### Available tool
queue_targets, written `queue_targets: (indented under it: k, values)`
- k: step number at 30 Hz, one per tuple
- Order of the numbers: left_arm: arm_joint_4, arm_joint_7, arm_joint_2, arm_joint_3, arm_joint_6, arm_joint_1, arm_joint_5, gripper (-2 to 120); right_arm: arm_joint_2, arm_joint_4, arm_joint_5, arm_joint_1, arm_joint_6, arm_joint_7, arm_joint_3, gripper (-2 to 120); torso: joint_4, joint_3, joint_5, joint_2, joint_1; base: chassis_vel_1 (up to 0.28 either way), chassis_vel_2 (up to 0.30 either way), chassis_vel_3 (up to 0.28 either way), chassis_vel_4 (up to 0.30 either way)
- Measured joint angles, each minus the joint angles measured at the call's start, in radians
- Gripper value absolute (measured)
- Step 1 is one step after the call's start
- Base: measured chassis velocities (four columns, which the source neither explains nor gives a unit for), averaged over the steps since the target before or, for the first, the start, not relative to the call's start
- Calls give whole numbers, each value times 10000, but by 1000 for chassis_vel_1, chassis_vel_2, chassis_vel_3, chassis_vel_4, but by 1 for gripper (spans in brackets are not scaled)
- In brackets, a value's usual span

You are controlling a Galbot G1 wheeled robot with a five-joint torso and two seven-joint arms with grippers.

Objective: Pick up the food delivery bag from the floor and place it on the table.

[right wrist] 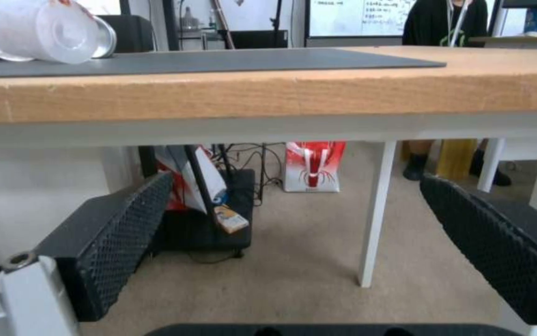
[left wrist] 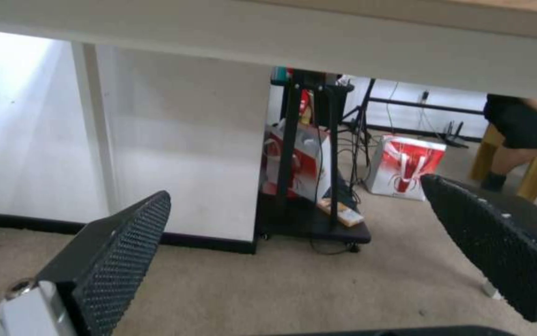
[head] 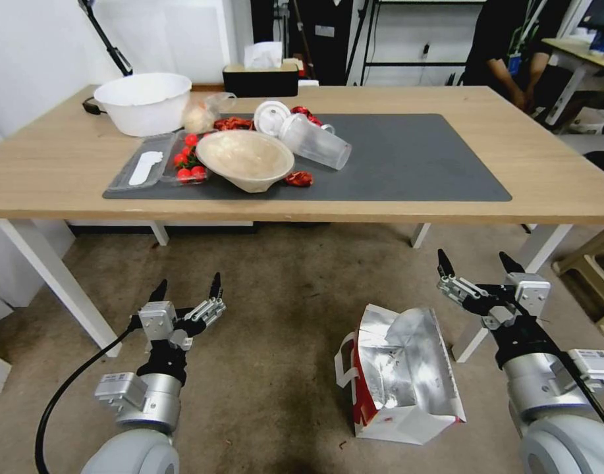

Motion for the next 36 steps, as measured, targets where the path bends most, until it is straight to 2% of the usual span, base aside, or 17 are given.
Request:
queue_targets:
  k: [36]
  values:
    - [46, -2, 1, 9, -6, -18, -8, 100, 7, -67, -31, 29, -1, -13, -33, 100, 0, -1004, 0, -1465, -462, 0, 0, 0, 0]
